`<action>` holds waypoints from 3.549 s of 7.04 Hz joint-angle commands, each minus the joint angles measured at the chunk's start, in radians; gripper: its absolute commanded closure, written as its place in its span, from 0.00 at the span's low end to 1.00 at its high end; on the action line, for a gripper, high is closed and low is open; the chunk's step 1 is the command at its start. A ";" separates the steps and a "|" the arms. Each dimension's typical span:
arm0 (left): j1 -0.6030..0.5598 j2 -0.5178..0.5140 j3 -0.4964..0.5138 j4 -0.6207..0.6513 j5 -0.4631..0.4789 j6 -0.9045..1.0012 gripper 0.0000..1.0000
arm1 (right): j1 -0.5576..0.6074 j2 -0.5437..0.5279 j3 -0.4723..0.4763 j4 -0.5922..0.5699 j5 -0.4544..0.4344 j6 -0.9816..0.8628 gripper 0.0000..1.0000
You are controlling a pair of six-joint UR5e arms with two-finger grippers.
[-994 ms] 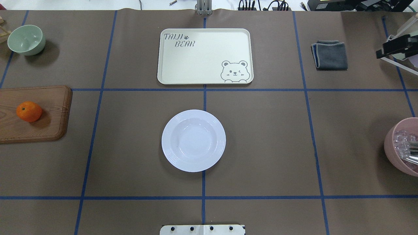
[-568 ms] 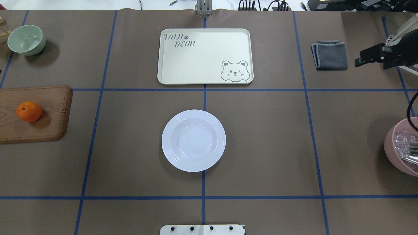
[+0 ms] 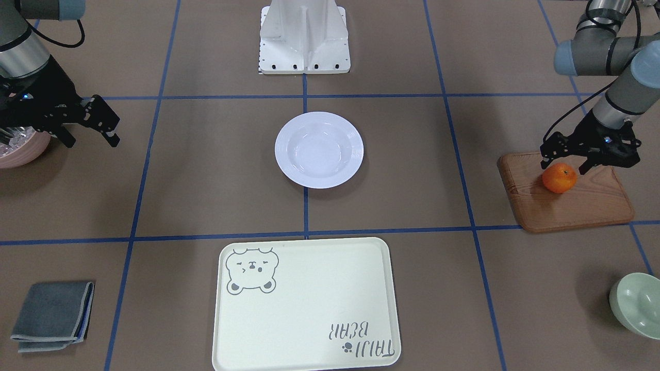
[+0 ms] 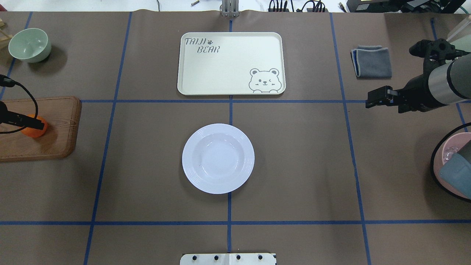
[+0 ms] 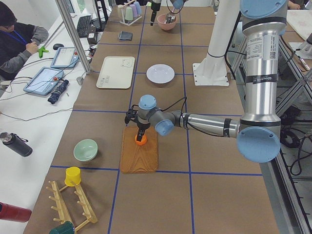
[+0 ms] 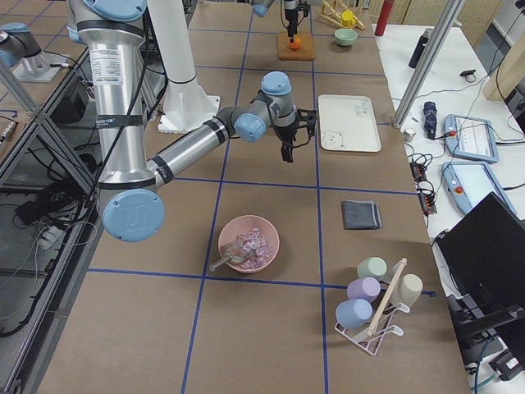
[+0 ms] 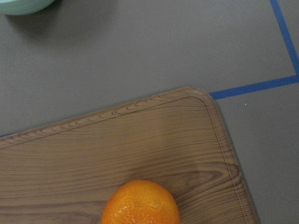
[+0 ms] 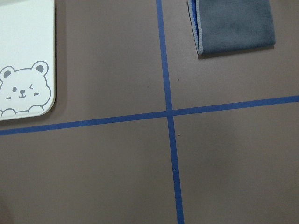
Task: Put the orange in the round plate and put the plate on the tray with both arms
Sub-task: 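Grasp the orange on the wooden board with the left gripper while the right arm approaches, then carry the orange with the left gripper onto the white plate and release it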
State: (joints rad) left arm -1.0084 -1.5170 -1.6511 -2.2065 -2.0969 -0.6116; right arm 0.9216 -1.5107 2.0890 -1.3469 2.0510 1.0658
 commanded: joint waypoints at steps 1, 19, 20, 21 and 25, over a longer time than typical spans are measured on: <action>0.002 -0.017 0.039 0.001 0.006 0.003 0.02 | -0.010 0.000 0.000 0.000 -0.017 0.000 0.00; 0.445 -0.868 -0.039 0.923 0.314 -0.710 1.00 | -0.260 0.046 -0.095 0.423 -0.311 0.560 0.01; 0.521 -0.893 0.018 0.912 0.362 -0.747 1.00 | -0.260 0.046 -0.098 0.433 -0.313 0.560 0.01; 0.549 -0.910 0.071 0.851 0.367 -0.778 1.00 | -0.262 0.046 -0.098 0.433 -0.311 0.559 0.00; 0.588 -0.925 0.200 0.682 0.383 -0.777 0.02 | -0.270 0.047 -0.101 0.433 -0.313 0.559 0.00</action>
State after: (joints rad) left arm -0.4293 -2.4445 -1.4875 -1.4698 -1.7253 -1.3932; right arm 0.6558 -1.4635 1.9893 -0.9144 1.7385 1.6245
